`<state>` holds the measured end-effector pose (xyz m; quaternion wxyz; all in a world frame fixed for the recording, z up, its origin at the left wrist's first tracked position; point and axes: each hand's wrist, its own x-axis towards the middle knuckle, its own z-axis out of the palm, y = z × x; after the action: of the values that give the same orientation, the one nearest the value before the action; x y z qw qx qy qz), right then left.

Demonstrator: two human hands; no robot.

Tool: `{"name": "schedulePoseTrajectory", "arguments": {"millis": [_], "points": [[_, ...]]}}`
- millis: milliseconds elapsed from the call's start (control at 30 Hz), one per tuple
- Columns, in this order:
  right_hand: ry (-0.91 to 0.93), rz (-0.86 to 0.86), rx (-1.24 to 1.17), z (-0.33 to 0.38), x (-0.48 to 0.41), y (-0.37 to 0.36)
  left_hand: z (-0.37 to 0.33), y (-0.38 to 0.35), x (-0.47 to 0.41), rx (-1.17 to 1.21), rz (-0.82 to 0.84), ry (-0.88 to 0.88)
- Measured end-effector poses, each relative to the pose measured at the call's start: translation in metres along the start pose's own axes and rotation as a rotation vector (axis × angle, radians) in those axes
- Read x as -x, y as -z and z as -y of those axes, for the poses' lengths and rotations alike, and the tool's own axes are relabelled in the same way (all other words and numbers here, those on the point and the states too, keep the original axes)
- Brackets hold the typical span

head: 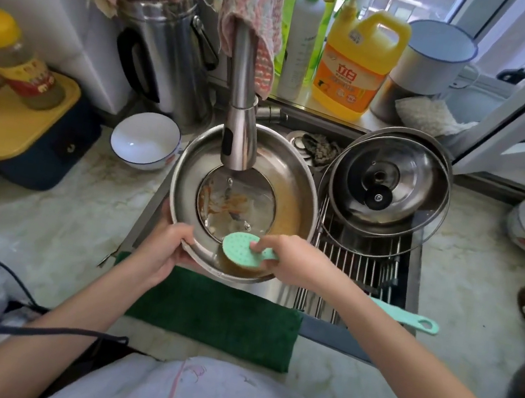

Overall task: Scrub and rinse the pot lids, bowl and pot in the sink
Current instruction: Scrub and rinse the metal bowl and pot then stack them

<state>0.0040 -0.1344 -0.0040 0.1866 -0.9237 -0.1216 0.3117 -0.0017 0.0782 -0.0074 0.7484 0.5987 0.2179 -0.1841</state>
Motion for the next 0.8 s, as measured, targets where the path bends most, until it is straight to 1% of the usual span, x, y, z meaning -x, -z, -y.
{"name": "schedulePoseTrajectory", "arguments": {"millis": [67, 167, 233, 267, 300, 367, 433, 500, 533, 567, 633, 667, 700, 733, 800], "points": [[-0.071, -0.029, 0.111, -0.008, -0.006, 0.011, -0.003, -0.003, 0.001, 0.014, -0.018, -0.015], [-0.226, -0.180, 0.334, -0.021, -0.015, 0.030, -0.003, -0.001, 0.000, 0.022, -0.023, -0.002], [-0.282, -0.266, 0.381, -0.024, -0.021, 0.035, -0.001, 0.002, -0.002, 0.013, -0.016, 0.006], [-0.296, -0.279, 0.396, -0.022, -0.022, 0.036, -0.001, 0.003, -0.003, 0.006, -0.016, 0.005], [-0.305, -0.261, 0.416, -0.019, -0.022, 0.036, 0.000, 0.003, -0.004, -0.007, -0.020, 0.001], [-0.280, -0.141, 0.442, -0.013, -0.020, 0.035, 0.000, 0.004, -0.005, -0.042, -0.025, -0.017], [-0.174, 0.045, 0.359, -0.009, -0.017, 0.029, 0.001, 0.006, -0.007, -0.075, -0.020, -0.032], [-0.029, 0.193, 0.126, -0.001, -0.015, 0.018, 0.004, 0.006, -0.008, -0.083, -0.016, -0.018], [0.029, 0.217, -0.018, 0.005, -0.014, 0.013, 0.006, 0.005, -0.010, -0.079, -0.019, 0.006], [0.061, 0.204, -0.157, 0.013, -0.015, 0.007, 0.008, 0.004, -0.012, -0.070, -0.028, 0.039], [0.054, 0.153, -0.402, 0.026, -0.019, -0.002, 0.007, 0.001, -0.015, -0.026, -0.029, 0.096], [0.045, 0.143, -0.464, 0.028, -0.020, -0.005, 0.005, 0.001, -0.016, -0.002, -0.032, 0.100], [0.039, 0.139, -0.450, 0.026, -0.022, -0.005, 0.002, 0.001, -0.016, 0.017, -0.045, 0.090], [0.026, 0.134, -0.351, 0.019, -0.023, -0.002, 0.000, 0.002, -0.017, 0.029, -0.071, 0.074], [-0.046, 0.107, 0.034, 0.005, -0.024, 0.012, -0.004, 0.008, -0.017, 0.020, -0.101, 0.034]]}}
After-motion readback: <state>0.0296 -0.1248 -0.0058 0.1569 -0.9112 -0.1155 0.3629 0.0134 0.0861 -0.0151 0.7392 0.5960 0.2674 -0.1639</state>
